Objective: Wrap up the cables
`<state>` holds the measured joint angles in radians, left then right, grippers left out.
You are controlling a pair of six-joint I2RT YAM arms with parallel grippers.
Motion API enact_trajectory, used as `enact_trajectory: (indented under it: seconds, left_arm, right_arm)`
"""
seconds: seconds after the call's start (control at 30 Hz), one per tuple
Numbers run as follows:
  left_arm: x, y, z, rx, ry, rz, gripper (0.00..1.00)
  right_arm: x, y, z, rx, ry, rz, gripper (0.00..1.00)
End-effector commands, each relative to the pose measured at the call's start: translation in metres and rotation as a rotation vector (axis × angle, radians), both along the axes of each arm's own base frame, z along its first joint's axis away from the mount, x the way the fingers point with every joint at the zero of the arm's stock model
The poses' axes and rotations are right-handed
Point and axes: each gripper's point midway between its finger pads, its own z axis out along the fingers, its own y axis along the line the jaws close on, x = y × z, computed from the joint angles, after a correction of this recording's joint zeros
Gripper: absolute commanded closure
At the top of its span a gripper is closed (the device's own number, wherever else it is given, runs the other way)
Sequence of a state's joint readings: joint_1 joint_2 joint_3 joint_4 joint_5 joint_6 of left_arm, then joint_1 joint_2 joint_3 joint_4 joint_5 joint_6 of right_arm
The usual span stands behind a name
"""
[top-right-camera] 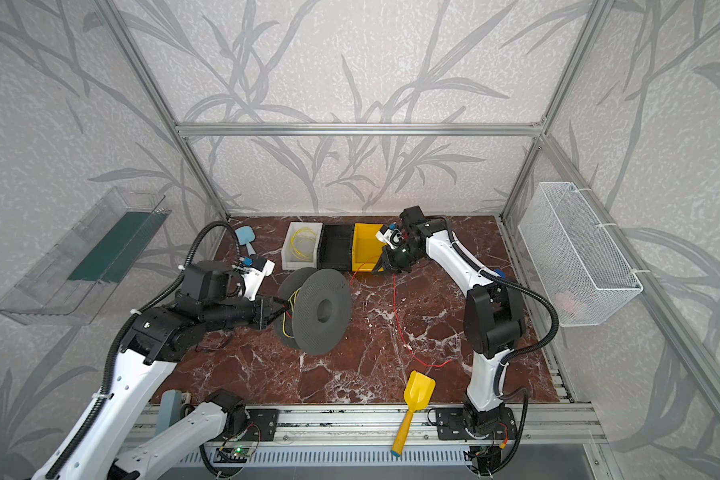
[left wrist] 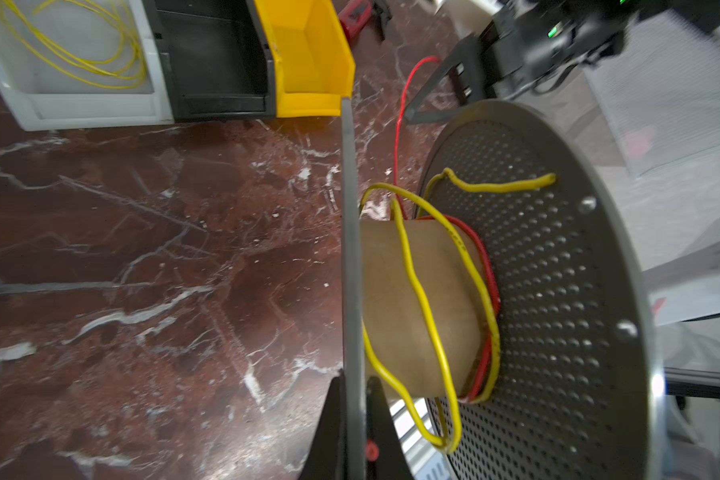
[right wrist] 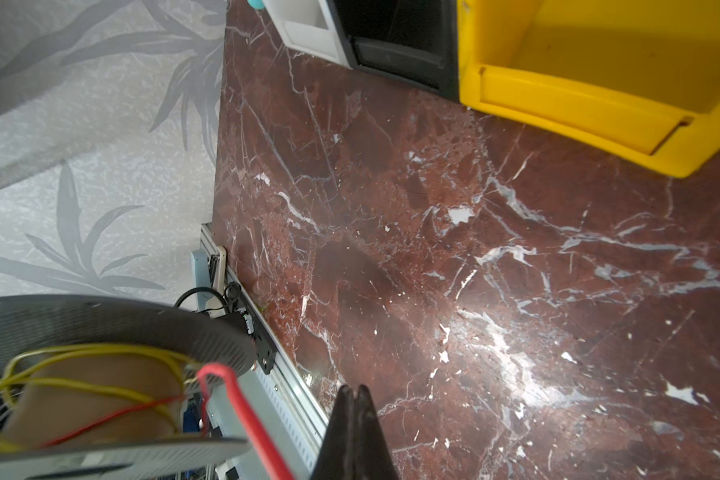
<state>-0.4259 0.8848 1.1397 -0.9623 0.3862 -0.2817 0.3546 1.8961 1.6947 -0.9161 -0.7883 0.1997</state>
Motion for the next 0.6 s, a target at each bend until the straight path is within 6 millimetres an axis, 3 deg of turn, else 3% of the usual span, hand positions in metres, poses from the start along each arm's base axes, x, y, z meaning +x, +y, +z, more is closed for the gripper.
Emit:
enact_trajectory:
  seconds: [0.0,0.13,0.23,0.43,0.57]
  left_arm:
    - [0.005,0.013,-0.028,0.264,-0.021,0.006,1.00]
    - [0.023,0.002,-0.051,0.509,-0.068,0.009,1.00]
    - [0.047,0.000,-0.052,0.632,-0.129,0.101,1.00]
    - [0.087,-0.031,-0.038,0.492,-0.172,0.294,1.00]
    - [0.101,-0.047,-0.035,0.310,-0.119,0.466,1.00]
  right_arm:
    - [-0.003,0.004,0.029,0.019,-0.015,0.017,1.00]
    - [-0.015,0.024,0.062,0.058,-0.040,0.076,1.00]
    - [-0.031,0.045,0.097,0.154,-0.048,0.134,1.00]
    - [-0.093,0.093,0.158,0.339,-0.074,0.291,1.00]
    - [-0.119,0.104,0.182,0.424,-0.105,0.341,1.00]
